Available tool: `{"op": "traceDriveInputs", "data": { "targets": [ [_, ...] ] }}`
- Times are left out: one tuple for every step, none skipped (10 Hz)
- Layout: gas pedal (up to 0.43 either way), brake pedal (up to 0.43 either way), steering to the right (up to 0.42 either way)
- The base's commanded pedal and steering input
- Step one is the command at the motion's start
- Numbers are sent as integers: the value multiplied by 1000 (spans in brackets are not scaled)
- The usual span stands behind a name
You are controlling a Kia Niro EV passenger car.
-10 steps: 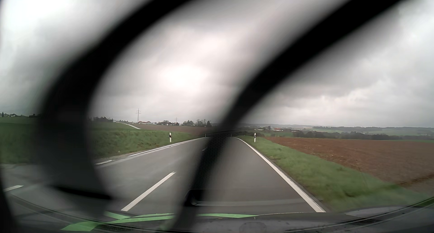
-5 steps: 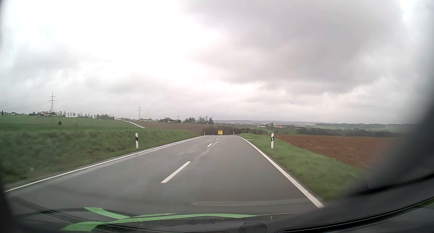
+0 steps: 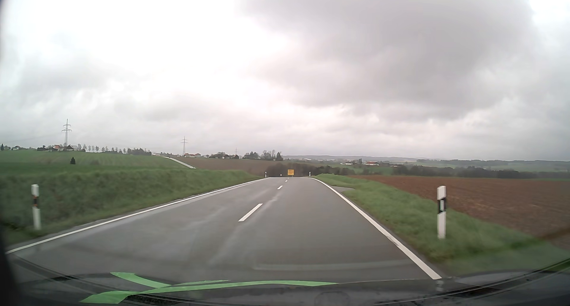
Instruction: Follow the waypoints while adhering to traffic rules and regulations
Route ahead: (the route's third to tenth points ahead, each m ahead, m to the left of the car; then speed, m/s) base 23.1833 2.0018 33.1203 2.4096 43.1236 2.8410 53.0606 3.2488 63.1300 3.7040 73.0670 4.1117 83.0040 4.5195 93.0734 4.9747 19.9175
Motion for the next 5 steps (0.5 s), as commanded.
{"op": "traceDriveInputs", "data": {
  "targets": [
    [0,0,-3],
    [0,0,-3],
    [0,0,-3],
    [0,0,-3],
    [0,0,-3]
  ]
}}
